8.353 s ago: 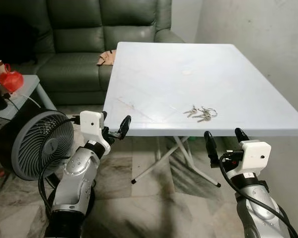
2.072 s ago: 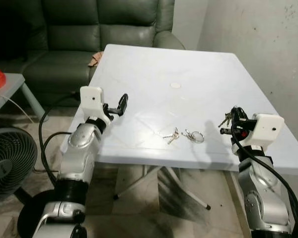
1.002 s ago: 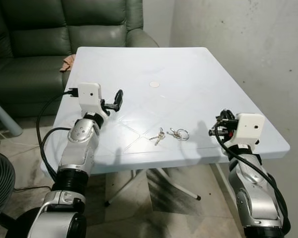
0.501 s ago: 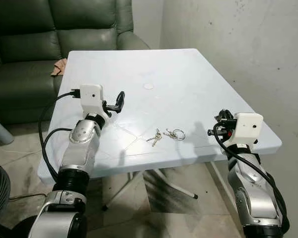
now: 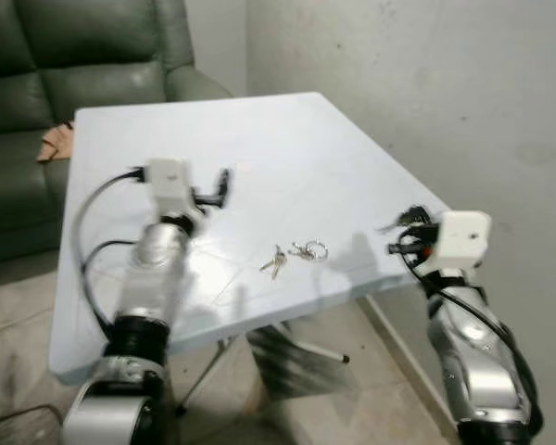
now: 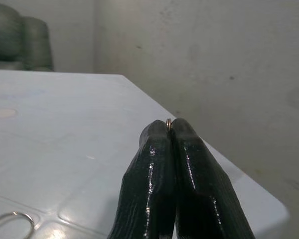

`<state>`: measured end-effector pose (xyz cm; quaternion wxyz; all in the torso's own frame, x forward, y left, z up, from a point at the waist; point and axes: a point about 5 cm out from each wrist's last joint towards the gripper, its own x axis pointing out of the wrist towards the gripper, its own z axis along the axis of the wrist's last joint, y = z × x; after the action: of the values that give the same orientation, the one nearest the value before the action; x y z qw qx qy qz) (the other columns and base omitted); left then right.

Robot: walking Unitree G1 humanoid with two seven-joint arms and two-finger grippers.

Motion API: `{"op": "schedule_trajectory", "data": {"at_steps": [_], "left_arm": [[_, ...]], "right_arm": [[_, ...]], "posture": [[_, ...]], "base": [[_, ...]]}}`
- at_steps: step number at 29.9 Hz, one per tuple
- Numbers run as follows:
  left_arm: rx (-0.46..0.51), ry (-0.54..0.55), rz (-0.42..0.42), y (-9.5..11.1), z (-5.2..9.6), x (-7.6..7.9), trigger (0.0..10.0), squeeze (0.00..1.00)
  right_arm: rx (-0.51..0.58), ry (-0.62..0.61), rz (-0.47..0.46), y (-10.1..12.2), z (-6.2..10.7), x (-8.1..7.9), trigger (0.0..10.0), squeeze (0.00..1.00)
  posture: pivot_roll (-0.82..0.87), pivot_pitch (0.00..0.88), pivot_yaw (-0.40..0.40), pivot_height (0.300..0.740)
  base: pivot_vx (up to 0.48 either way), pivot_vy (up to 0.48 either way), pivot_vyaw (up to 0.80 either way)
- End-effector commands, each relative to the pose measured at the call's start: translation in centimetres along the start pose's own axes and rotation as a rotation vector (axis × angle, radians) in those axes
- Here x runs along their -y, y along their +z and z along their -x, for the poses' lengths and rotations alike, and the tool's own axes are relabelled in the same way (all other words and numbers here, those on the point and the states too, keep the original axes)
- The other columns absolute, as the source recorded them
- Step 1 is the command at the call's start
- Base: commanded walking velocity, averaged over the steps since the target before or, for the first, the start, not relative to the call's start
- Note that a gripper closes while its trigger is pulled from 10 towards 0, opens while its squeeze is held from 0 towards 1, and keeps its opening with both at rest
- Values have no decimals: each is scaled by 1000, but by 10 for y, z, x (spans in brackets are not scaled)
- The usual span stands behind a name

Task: Hang keys on a hook

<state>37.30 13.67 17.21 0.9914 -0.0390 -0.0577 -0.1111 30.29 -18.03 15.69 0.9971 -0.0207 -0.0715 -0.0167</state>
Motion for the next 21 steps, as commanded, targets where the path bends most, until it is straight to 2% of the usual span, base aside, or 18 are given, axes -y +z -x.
{"op": "schedule_trajectory", "data": {"at_steps": [1,21], "left_arm": [[1,23,-13,2,0,-8,10000,0],[5,45,-13,2,1,-10,10000,0]], "right_arm": [[1,6,-4,1,-1,-3,10000,0],[-1,-9,-6,3,-1,0,10000,0]], "posture": [[-35,0,-24,740],[-36,0,-23,740]], "base": [[0,0,-694],[0,0,-696]]}}
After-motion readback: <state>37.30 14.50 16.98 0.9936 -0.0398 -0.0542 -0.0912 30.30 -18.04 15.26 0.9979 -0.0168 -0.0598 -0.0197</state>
